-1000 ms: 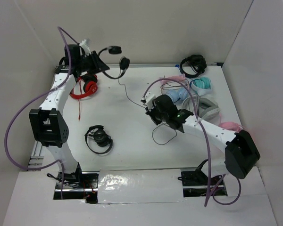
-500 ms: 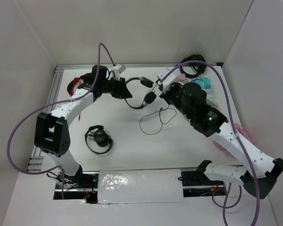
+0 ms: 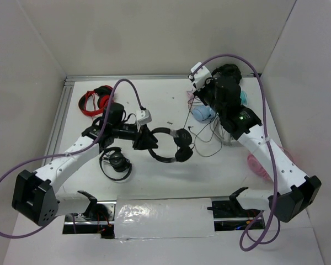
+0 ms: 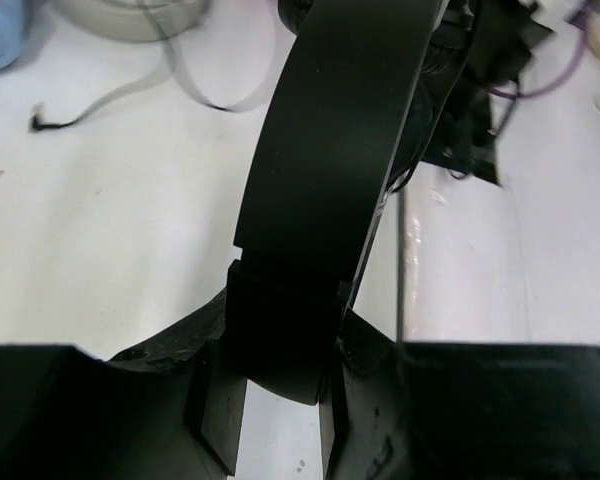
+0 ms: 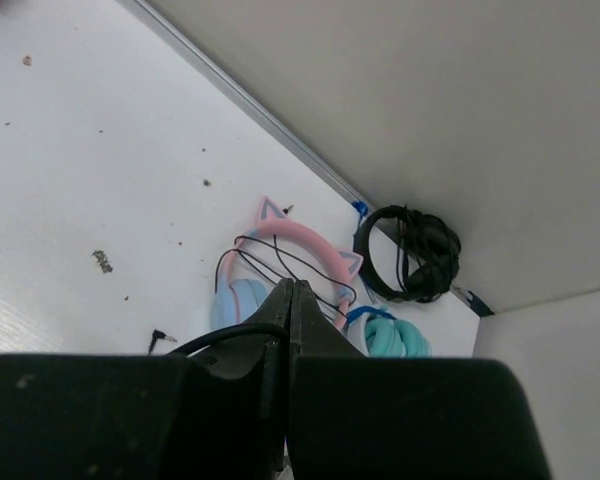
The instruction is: Wrap the headphones
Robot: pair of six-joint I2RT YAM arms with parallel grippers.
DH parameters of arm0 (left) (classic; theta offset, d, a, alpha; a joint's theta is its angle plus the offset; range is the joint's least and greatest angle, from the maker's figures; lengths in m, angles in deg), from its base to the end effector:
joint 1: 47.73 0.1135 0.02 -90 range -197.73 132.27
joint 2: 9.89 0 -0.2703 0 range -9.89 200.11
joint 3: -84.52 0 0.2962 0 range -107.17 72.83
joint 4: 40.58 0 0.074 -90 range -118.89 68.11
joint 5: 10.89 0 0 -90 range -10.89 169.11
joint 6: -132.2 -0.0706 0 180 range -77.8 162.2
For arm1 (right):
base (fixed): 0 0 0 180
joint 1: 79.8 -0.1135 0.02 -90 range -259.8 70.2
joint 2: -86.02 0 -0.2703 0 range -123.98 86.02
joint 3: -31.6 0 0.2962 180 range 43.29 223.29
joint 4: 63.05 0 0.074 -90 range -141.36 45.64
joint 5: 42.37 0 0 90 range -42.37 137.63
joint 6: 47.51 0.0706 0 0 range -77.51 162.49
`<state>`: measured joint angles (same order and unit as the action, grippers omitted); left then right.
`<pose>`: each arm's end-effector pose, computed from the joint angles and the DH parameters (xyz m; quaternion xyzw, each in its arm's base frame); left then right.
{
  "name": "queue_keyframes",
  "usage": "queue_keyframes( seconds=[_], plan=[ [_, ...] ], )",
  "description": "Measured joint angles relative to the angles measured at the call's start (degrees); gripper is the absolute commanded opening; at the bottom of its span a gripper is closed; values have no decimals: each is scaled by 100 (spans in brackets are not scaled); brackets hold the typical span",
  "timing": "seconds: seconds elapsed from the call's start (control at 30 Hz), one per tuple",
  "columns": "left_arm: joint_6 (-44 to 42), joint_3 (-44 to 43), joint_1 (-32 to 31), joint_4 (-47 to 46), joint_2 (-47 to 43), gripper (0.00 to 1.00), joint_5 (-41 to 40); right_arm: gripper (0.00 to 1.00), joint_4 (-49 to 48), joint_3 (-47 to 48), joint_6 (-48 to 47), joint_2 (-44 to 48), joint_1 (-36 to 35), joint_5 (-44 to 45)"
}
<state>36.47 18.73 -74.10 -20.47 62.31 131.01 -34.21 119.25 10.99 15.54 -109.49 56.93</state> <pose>0.2772 -0.1994 0.2853 0.4326 0.6712 -0.4509 0.3987 0.3126 0.1651 0.4266 -0.3492 0.6913 -0.0728 0.6284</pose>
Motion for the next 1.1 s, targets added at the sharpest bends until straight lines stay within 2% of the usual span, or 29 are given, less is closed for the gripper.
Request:
queue_keyframes(
  seconds=[0.3, 0.43, 0.57, 0.73, 0.9, 0.97, 1.1],
  plan=[
    [-616, 92, -284, 105, -564, 0, 1032, 0, -35, 223, 31, -387, 306, -1816],
    [-575, 98, -334, 2, -918, 0, 1156, 0, -94, 243, 256, -815, 310, -2636],
    [-188, 103, -334, -385, -1169, 0, 992, 0, -448, -315, 640, -977, 326, -3585],
    [791, 4, -256, -1023, -1228, 0, 704, 0, -905, -951, 1008, -1180, 348, -4957],
    [1567, -470, -116, -1405, -1110, 0, 378, 12, -1029, -994, 1091, -1502, 334, -5995],
    [1836, -704, -114, -1532, -1025, 0, 212, 25, -1071, -1021, 1104, -1572, 332, -6336],
    [2159, -1231, -46, -1718, -861, 0, 199, 35, -1176, -1058, 1067, -1775, 315, -6916]
  ],
)
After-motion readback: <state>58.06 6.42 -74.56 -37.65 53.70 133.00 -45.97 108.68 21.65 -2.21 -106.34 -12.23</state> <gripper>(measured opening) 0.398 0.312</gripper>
